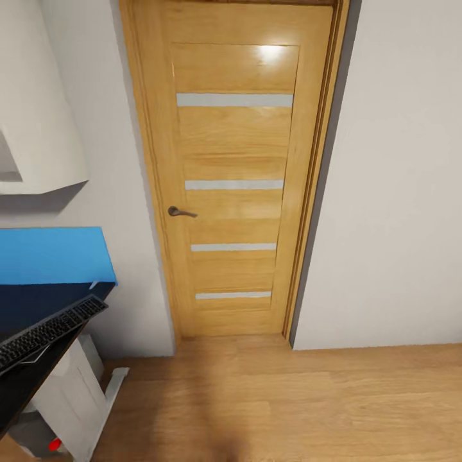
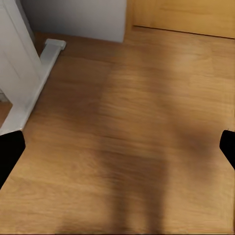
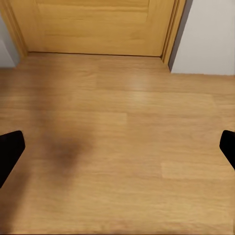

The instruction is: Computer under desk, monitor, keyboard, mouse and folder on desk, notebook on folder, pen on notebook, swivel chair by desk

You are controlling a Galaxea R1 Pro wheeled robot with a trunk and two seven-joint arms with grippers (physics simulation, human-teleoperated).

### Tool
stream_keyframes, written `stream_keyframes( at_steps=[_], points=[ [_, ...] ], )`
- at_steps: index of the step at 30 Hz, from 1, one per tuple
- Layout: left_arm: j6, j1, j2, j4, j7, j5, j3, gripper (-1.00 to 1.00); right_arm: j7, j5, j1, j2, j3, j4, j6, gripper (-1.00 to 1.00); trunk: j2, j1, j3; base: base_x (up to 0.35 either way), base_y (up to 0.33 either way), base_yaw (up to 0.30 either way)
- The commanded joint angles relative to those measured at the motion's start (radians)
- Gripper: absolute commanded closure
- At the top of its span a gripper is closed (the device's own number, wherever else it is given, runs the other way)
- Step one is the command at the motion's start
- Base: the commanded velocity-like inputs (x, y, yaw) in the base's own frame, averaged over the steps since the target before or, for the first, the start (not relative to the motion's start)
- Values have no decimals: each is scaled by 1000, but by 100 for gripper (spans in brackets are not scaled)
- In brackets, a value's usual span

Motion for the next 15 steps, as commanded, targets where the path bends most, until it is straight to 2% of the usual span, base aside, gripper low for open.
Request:
stream_keyframes(
  at_steps=[1, 8, 15],
  points=[
    [-2, 0, 0, -1, 6, 1, -4, -100, -11, 8, -1, 0, 4, 1, -1, -100, -1, 0, -1, -234, -260, 287],
    [-2, 0, 0, -1, 6, 1, -4, -100, -11, 8, -1, 1, 3, 1, -2, -100, -1, 0, -1, -219, -271, 288],
    [-2, 0, 0, -1, 6, 1, -4, -100, -11, 8, -1, 2, 5, -1, -5, -100, -1, 0, -1, -65, -327, 289]
  ],
)
